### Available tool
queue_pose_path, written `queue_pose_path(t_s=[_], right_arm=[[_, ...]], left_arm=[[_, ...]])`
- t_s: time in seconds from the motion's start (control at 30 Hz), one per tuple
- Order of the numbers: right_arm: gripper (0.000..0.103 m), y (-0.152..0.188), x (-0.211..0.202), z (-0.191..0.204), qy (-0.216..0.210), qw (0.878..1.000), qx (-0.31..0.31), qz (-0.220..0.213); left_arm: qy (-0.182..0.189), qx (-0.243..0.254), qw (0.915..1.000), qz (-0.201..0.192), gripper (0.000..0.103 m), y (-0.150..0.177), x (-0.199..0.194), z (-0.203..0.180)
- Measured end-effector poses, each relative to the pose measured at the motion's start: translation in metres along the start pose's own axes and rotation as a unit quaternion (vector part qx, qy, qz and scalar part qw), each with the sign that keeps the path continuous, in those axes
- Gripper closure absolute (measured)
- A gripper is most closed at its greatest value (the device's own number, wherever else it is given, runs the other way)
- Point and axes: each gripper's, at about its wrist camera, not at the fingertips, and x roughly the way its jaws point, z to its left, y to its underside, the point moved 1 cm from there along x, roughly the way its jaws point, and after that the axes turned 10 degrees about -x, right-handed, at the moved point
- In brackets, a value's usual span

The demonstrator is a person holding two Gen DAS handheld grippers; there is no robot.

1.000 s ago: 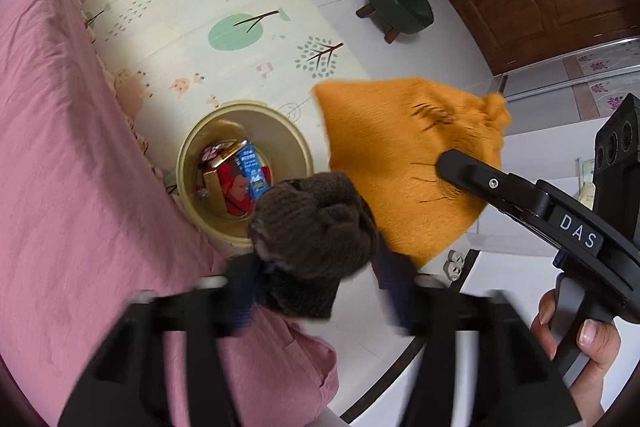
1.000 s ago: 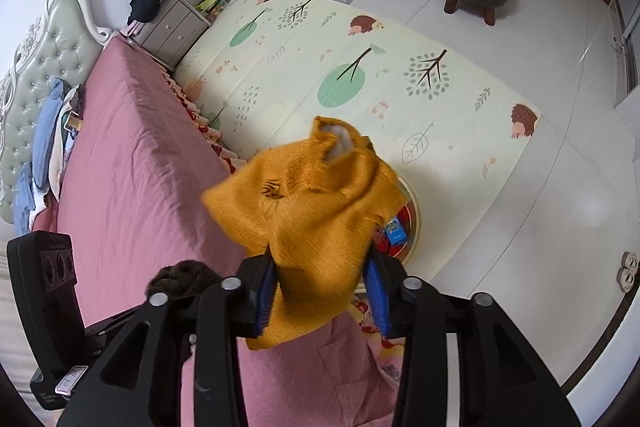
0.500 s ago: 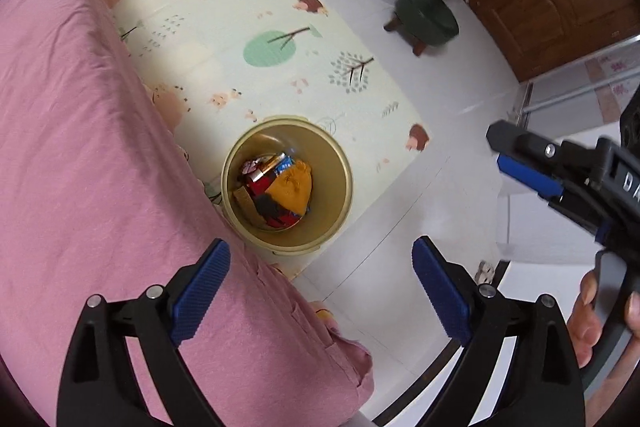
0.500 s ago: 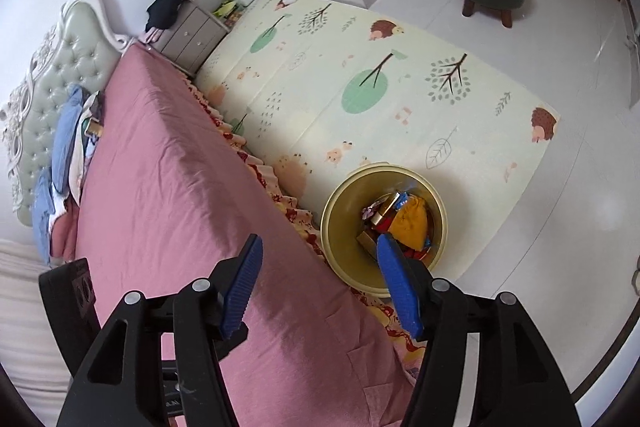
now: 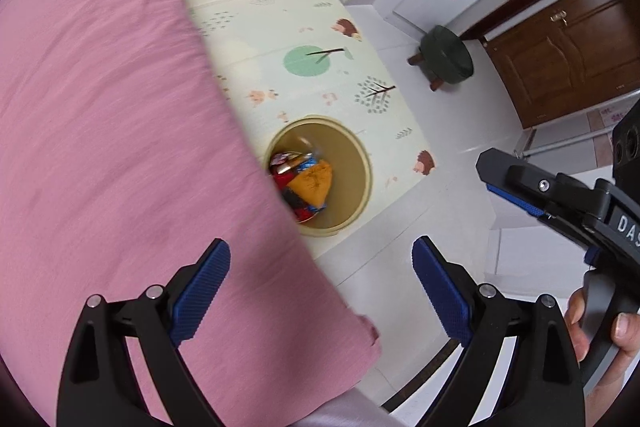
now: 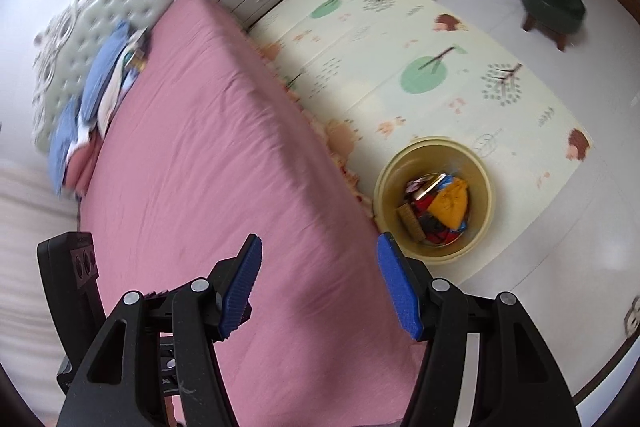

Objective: Collect trash

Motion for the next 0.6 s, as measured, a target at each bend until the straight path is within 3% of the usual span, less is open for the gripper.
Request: queue_pose_path(t_s=[0.37,0.6], right_arm=[[0.038,0.040,0.017,0.117,-0.031,0.994,-0.090,0.045],[0.034,0.068,-0.002,0.183,-0.046,0.988,-0.135,0.055]], left_arm=[[-0.039,-0.053,0.9974,-0.030,0.009,0.062,-0.069,0.099],[-0.084,-0.101,0.9891,-0.067,0.006,0.098,-0.125,0.142]])
